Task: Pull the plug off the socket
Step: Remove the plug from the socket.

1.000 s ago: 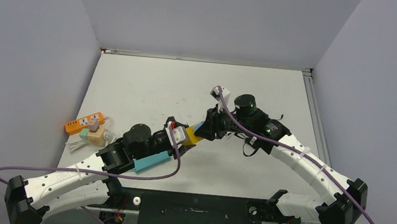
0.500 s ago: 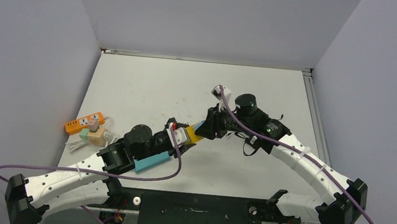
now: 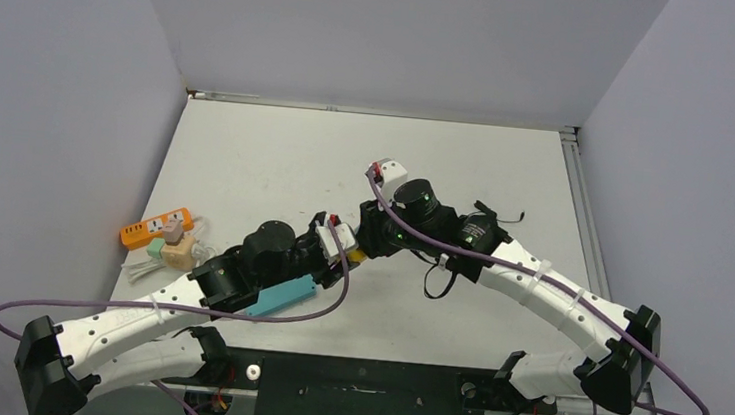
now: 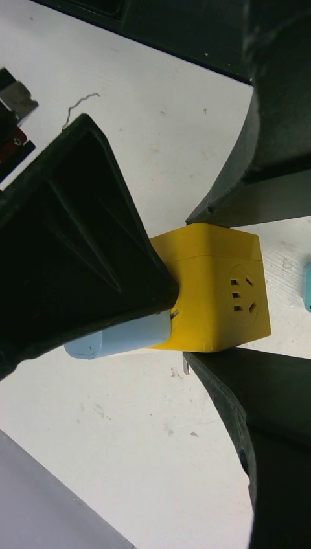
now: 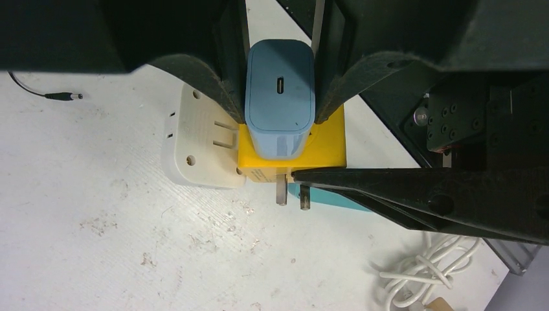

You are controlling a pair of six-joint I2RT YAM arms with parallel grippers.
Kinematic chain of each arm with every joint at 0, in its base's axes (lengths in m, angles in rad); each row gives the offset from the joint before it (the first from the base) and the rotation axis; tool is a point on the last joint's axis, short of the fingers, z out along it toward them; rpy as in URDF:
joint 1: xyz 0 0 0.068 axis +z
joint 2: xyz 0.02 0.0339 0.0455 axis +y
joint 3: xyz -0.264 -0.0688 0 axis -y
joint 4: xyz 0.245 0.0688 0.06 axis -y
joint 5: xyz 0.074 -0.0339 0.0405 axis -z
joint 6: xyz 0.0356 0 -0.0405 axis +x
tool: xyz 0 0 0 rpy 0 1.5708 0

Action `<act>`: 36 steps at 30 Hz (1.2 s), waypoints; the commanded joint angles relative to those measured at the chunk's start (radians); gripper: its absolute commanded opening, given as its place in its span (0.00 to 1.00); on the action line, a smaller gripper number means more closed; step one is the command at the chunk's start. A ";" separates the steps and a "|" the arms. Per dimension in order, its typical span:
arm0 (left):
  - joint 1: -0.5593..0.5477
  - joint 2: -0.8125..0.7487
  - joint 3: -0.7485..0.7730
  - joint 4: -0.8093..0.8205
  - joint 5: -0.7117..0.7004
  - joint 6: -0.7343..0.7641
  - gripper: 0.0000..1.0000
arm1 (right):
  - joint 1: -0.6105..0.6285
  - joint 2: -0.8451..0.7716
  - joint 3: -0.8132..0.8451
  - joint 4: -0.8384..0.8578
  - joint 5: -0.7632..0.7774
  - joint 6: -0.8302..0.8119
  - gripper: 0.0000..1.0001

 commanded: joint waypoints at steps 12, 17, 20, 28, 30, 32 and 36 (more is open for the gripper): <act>0.018 -0.010 0.019 0.025 -0.055 -0.003 0.00 | -0.148 -0.121 -0.067 0.221 -0.461 0.075 0.05; 0.021 0.011 0.034 0.013 -0.069 -0.012 0.00 | -0.122 -0.108 -0.033 0.165 -0.369 0.050 0.05; 0.029 0.025 0.044 0.001 -0.075 -0.025 0.00 | -0.049 -0.069 0.023 0.063 -0.175 0.020 0.05; 0.076 0.038 0.060 -0.011 -0.065 -0.049 0.00 | 0.088 0.016 0.121 -0.019 0.055 0.002 0.05; 0.077 0.035 0.058 -0.010 -0.062 -0.049 0.00 | 0.089 0.018 0.121 -0.015 0.047 0.004 0.05; 0.077 0.033 0.057 -0.009 -0.054 -0.046 0.00 | 0.086 0.012 0.116 -0.009 0.033 0.005 0.05; 0.075 0.016 0.045 0.001 -0.008 -0.026 0.00 | 0.032 -0.012 0.085 0.018 -0.064 0.012 0.05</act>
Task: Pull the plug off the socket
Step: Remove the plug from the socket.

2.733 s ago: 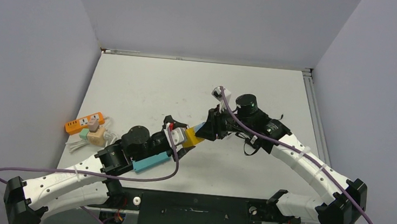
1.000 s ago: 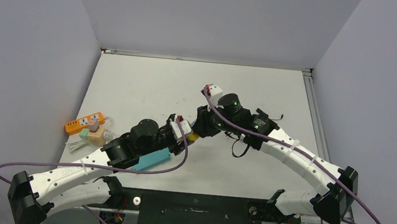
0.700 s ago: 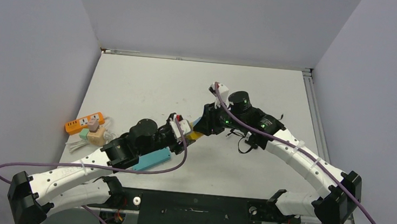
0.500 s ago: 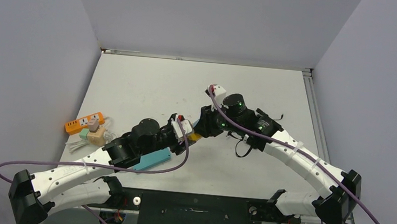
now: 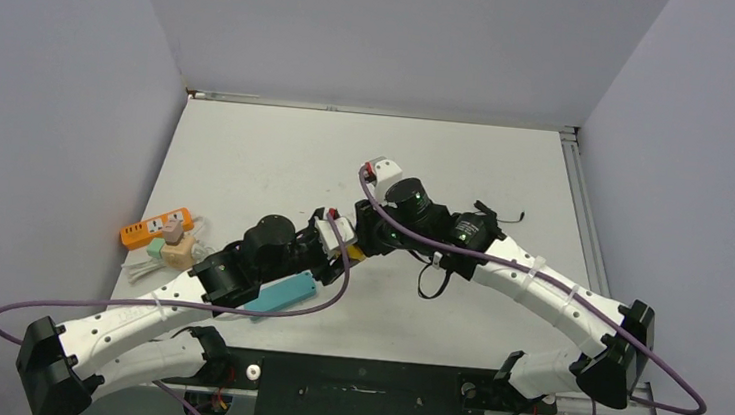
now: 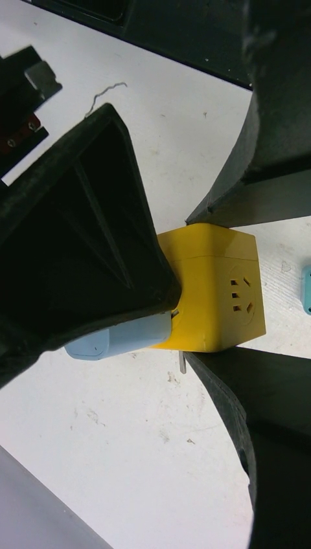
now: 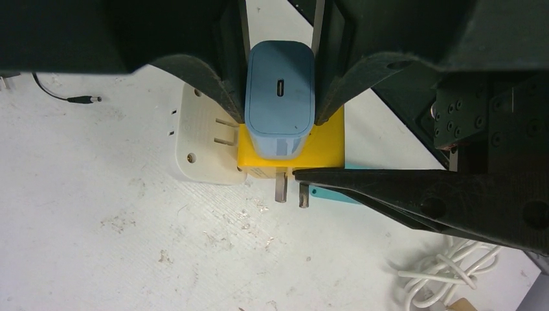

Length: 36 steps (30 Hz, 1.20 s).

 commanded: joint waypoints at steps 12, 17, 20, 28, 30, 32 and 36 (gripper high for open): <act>0.022 -0.012 0.027 0.020 -0.054 0.005 0.00 | -0.205 -0.131 -0.098 0.211 -0.504 0.072 0.05; 0.031 0.010 0.042 0.006 -0.071 -0.009 0.00 | -0.138 -0.107 -0.068 0.145 -0.362 0.059 0.05; 0.039 0.018 0.048 0.000 -0.071 -0.015 0.00 | -0.060 -0.070 -0.017 0.085 -0.232 0.045 0.05; 0.058 0.027 0.055 -0.009 -0.099 -0.030 0.00 | 0.017 -0.020 0.046 0.023 -0.120 0.044 0.05; 0.058 0.025 0.054 -0.009 -0.098 -0.028 0.00 | 0.015 -0.025 0.050 0.020 -0.104 0.058 0.05; 0.059 0.021 0.051 -0.005 -0.097 -0.024 0.00 | 0.009 -0.027 0.056 0.008 -0.095 0.062 0.05; 0.056 0.011 0.042 0.001 -0.066 -0.006 0.00 | -0.041 -0.051 0.029 0.033 -0.172 0.066 0.05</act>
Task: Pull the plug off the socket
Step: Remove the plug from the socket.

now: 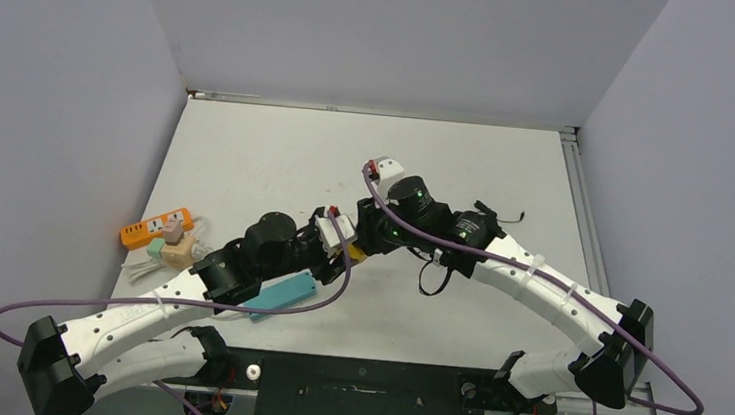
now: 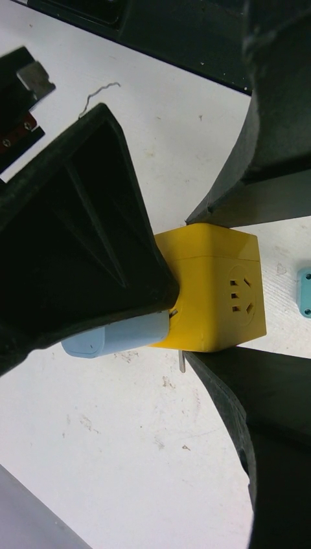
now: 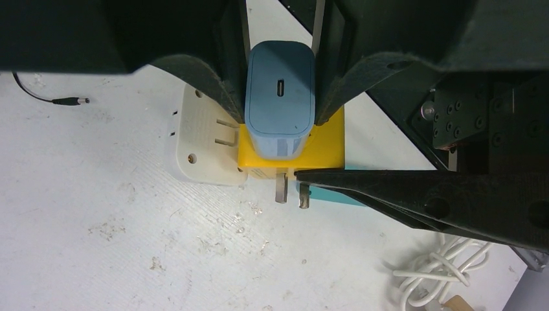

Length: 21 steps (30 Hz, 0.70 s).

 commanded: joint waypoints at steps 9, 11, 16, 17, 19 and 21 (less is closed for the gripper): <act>0.017 -0.036 0.006 0.051 -0.046 0.028 0.00 | -0.212 -0.136 -0.097 0.183 -0.494 0.065 0.05; 0.017 -0.028 0.009 0.049 -0.052 0.025 0.00 | -0.221 -0.143 -0.102 0.189 -0.501 0.072 0.05; 0.017 -0.014 0.020 0.036 -0.080 0.021 0.00 | -0.215 -0.136 -0.072 0.140 -0.425 0.059 0.05; 0.016 -0.011 0.022 0.033 -0.088 0.021 0.00 | -0.205 -0.130 -0.060 0.119 -0.393 0.052 0.05; 0.018 -0.008 0.024 0.030 -0.096 0.018 0.00 | -0.191 -0.124 -0.045 0.093 -0.343 0.043 0.05; 0.020 -0.008 0.026 0.030 -0.096 0.010 0.00 | -0.195 -0.135 -0.042 0.088 -0.287 0.055 0.05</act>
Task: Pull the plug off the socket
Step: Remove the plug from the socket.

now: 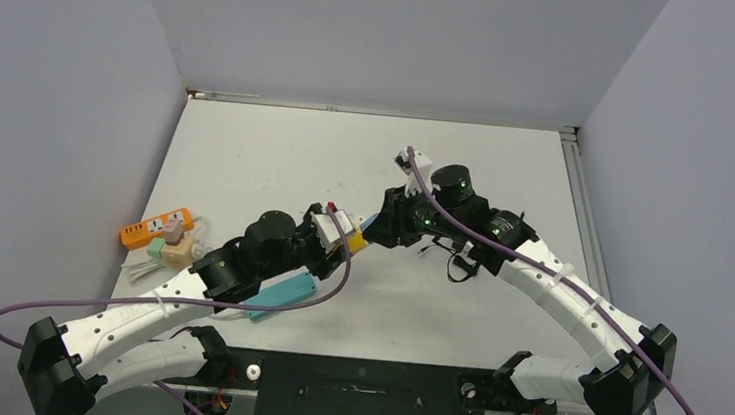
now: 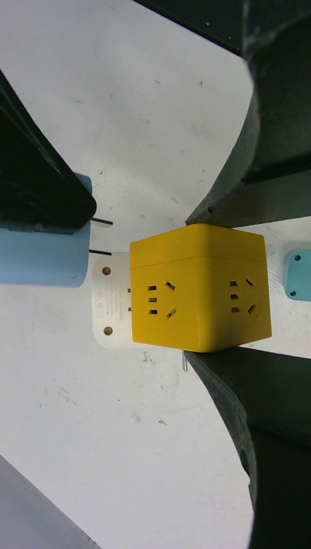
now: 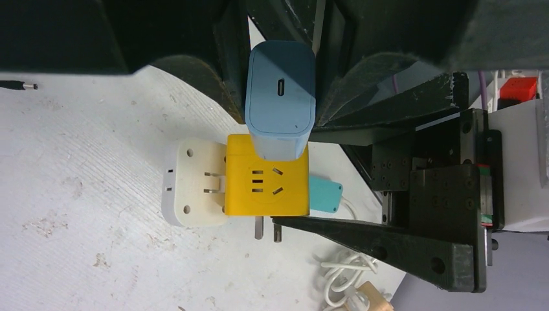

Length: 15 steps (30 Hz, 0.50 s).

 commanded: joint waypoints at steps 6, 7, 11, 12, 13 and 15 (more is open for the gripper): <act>0.090 0.006 0.043 0.056 0.017 -0.100 0.00 | -0.147 -0.049 0.004 -0.046 0.212 0.040 0.05; 0.109 0.007 0.046 0.059 0.038 -0.117 0.00 | -0.185 -0.050 -0.019 -0.040 0.211 0.046 0.05; 0.192 0.007 0.046 0.096 0.160 -0.212 0.00 | -0.327 -0.045 -0.130 0.006 0.252 0.063 0.05; 0.213 0.006 0.044 0.101 0.196 -0.227 0.00 | -0.352 -0.040 -0.156 0.023 0.260 0.064 0.05; 0.225 0.003 0.038 0.139 0.233 -0.242 0.00 | -0.377 -0.030 -0.181 0.044 0.260 0.064 0.06; 0.240 -0.004 0.029 0.177 0.294 -0.261 0.00 | -0.420 -0.005 -0.225 0.087 0.250 0.066 0.07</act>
